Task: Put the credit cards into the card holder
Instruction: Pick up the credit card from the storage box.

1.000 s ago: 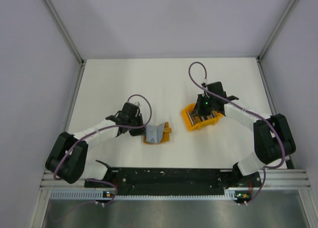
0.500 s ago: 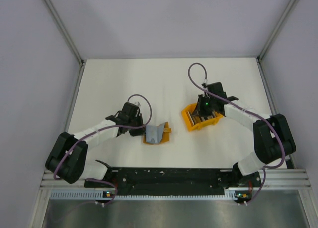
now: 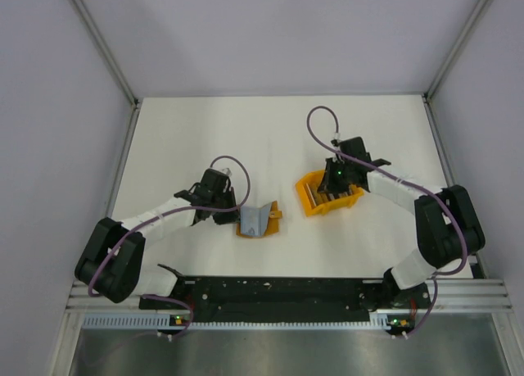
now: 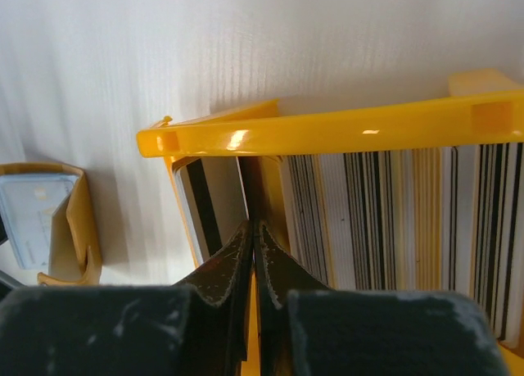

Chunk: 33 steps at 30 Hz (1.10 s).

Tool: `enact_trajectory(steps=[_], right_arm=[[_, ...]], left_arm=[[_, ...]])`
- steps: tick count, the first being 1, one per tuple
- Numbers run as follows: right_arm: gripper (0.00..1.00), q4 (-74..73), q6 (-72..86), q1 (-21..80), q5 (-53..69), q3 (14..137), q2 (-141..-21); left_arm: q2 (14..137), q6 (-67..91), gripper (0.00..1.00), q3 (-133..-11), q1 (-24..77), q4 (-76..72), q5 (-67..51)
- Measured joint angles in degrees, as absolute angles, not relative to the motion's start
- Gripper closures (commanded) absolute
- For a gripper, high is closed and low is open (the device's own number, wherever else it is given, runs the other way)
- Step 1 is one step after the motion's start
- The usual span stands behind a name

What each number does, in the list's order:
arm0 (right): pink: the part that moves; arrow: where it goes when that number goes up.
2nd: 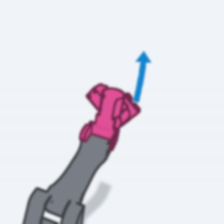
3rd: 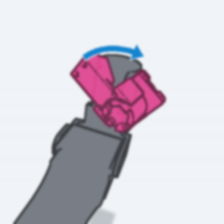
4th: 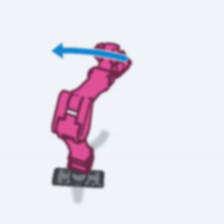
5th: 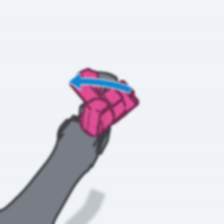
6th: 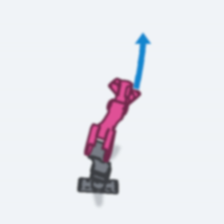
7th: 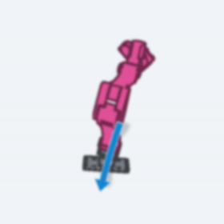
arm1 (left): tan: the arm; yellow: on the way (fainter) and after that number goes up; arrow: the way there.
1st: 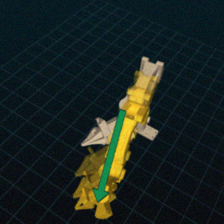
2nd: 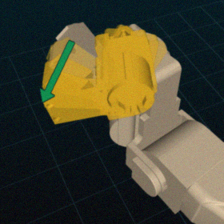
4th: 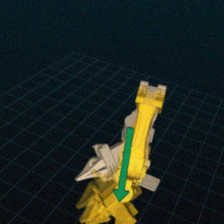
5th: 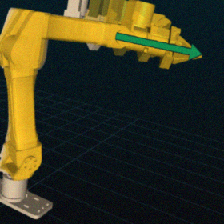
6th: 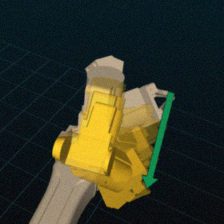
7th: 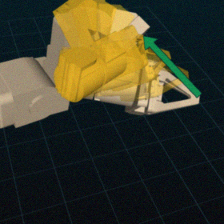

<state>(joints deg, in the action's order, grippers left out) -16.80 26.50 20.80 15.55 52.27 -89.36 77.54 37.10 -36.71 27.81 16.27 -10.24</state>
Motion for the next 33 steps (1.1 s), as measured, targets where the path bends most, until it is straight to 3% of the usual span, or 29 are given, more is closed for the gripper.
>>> enact_trajectory(steps=[33], right_arm=[[0.85,-18.06,25.17,25.04,15.25,54.24,-91.46]], left_arm=[[77.54,37.10,1.00,-36.71,27.81,16.12,-10.31]])
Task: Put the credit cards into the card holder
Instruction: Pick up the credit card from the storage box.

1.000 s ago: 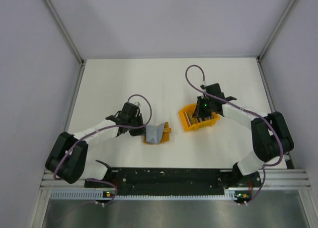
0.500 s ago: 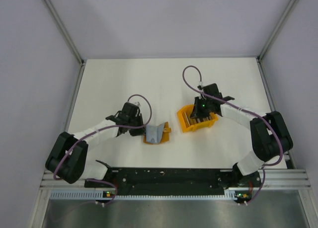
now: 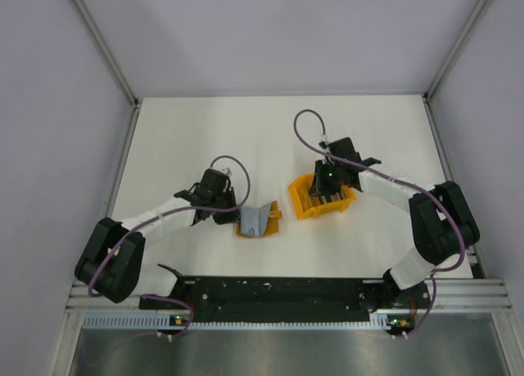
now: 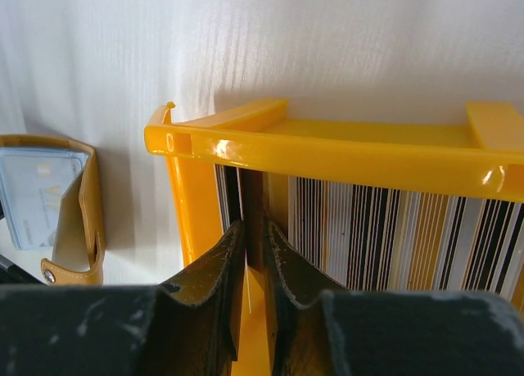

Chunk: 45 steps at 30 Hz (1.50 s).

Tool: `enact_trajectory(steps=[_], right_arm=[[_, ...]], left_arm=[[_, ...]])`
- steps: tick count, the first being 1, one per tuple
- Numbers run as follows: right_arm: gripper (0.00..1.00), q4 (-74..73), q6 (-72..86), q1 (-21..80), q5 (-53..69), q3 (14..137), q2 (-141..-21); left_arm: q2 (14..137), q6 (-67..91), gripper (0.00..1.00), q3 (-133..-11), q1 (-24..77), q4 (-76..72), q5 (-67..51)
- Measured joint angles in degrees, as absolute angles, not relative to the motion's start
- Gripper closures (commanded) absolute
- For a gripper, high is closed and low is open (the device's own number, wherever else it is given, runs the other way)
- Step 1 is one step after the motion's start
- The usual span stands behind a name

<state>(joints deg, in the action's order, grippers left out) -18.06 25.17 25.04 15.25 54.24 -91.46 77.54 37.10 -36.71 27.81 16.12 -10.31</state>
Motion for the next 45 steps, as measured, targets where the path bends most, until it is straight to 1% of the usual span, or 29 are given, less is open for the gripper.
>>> enact_trajectory(steps=[21,33,38,45], right_arm=[[0.86,-20.18,23.07,30.52,11.18,56.86,-91.79],[0.86,-22.28,23.11,34.92,5.02,59.48,-92.64],[0.83,-23.20,23.03,35.35,2.61,60.45,-93.17],[0.83,-23.75,22.46,36.03,1.06,61.12,-93.58]], left_arm=[[77.62,37.10,1.00,-36.53,27.81,15.51,-10.50],[78.30,37.10,1.00,-36.51,27.81,15.27,-10.68],[78.30,37.10,1.00,-36.38,27.81,15.07,-10.70],[78.30,37.10,1.00,-36.25,27.81,14.98,-10.70]])
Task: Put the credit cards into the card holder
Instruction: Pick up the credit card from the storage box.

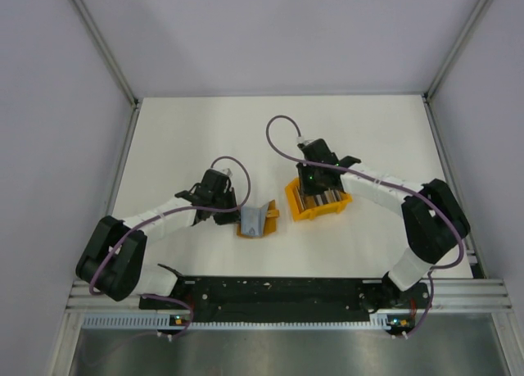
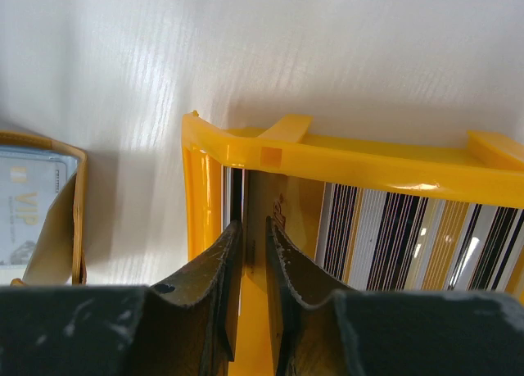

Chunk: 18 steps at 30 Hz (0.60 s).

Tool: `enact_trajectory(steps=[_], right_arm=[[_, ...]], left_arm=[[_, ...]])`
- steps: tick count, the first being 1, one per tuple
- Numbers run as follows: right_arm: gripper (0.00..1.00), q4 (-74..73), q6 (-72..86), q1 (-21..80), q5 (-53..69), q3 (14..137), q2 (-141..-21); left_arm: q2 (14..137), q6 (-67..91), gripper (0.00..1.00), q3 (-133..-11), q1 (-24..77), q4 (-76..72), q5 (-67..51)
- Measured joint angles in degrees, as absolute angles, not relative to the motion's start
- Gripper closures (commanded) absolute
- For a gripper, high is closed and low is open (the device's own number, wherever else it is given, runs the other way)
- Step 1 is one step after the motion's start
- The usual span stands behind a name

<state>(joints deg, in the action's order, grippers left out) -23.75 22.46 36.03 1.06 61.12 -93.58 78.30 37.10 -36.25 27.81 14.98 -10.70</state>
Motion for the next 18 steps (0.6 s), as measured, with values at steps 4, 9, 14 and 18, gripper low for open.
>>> enact_trajectory(steps=[4,9,14,18], right_arm=[[0.86,-24.10,22.24,37.43,-0.58,62.28,-94.39],[0.87,-24.82,22.04,39.00,-2.79,63.57,-95.29],[0.93,-25.67,22.06,39.48,-4.51,64.60,-96.01],[0.97,-26.06,21.96,39.66,-5.72,64.62,-96.20]], left_arm=[[78.30,37.10,1.00,-36.25,27.81,14.98,-10.70],[78.30,37.10,1.00,-36.23,27.81,14.98,-10.70],[78.30,37.10,1.00,-36.21,27.81,14.98,-10.70],[78.30,37.10,1.00,-36.21,27.81,14.98,-10.70]])
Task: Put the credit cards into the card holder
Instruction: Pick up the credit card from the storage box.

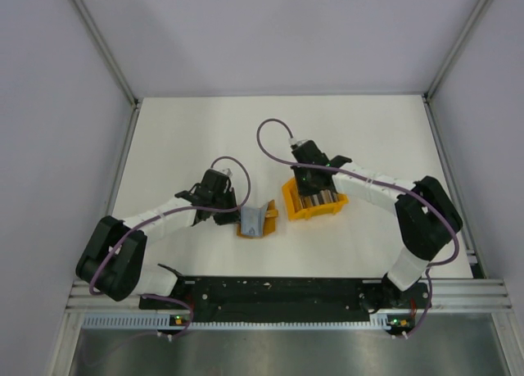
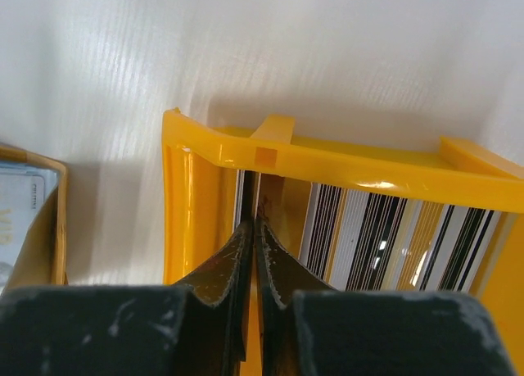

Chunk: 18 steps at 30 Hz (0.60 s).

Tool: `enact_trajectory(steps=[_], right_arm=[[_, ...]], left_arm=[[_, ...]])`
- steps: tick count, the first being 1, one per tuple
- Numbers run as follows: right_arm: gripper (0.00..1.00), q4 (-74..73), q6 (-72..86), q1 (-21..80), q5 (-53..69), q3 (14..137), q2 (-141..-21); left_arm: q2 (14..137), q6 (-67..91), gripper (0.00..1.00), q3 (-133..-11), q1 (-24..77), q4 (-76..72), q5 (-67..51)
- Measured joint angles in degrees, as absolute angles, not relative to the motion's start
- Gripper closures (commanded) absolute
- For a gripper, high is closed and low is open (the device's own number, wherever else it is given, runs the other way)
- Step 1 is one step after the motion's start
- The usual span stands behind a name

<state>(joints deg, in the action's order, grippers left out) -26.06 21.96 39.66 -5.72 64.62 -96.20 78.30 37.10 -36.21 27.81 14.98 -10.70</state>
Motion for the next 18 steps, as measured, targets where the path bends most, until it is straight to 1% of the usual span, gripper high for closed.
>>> enact_trajectory(steps=[2,4,9,18], right_arm=[[0.99,-26.28,21.80,39.72,-6.04,64.62,-96.42],[0.94,-26.35,21.63,39.83,-6.17,64.62,-96.62],[0.92,-26.63,21.47,40.18,-5.19,64.64,-97.41],[0.91,-26.63,20.99,40.40,-0.82,64.97,-97.97]], left_arm=[[78.30,37.10,1.00,-36.21,27.81,14.98,-10.70],[78.30,37.10,1.00,-36.21,27.81,14.98,-10.70],[78.30,37.10,1.00,-36.21,27.81,14.98,-10.70],[78.30,37.12,1.00,-36.18,27.81,14.98,-10.70]])
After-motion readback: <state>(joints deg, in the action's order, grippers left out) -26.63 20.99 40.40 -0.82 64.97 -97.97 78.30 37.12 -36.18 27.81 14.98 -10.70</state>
